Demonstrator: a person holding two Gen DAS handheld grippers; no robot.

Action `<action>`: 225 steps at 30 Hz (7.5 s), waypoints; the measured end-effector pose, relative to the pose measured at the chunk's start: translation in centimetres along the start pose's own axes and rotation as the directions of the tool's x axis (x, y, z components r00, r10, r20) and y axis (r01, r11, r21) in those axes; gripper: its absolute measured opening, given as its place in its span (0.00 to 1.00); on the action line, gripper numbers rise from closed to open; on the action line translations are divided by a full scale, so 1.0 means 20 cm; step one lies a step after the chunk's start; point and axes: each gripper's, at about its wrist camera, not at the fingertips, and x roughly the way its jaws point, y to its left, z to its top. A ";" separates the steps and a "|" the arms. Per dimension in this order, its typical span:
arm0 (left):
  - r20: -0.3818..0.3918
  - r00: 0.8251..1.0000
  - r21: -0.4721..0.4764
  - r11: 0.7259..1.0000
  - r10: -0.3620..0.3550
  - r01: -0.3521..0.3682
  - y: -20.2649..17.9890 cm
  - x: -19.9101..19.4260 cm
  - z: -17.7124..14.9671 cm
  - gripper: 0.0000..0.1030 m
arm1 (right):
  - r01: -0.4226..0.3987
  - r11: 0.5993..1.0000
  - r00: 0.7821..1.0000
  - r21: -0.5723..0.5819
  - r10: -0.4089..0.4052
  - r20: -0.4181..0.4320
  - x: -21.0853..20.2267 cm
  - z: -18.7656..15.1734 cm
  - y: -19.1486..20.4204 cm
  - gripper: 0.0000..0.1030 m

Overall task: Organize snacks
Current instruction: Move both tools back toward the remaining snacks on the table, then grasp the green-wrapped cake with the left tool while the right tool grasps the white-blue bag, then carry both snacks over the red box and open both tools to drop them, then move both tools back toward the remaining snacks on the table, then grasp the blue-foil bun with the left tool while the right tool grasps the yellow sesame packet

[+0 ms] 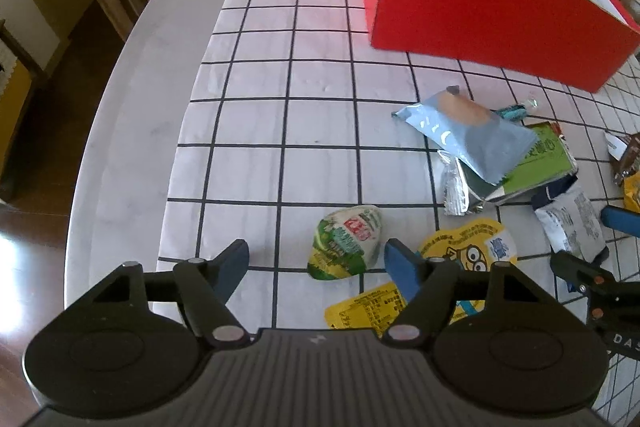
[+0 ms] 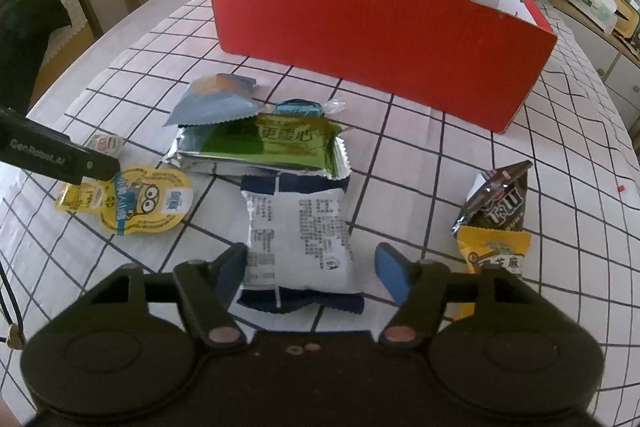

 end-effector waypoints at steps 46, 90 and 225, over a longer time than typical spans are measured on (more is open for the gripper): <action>0.193 0.966 -0.046 0.982 -0.173 0.185 0.02 -0.46 0.00 0.25 | -0.026 0.989 0.974 0.144 -0.007 0.226 -0.56 0.13 -0.17 0.45; 0.200 0.970 0.007 0.990 -0.140 0.141 -0.35 -0.15 1.01 0.25 | 0.102 0.990 0.988 0.100 -0.112 0.103 0.12 0.91 -0.58 0.45; -0.059 0.995 -0.220 0.974 -0.076 0.061 -0.34 0.18 0.48 0.47 | 0.069 0.990 0.997 0.120 -0.067 -0.024 -0.04 -0.04 -0.53 0.40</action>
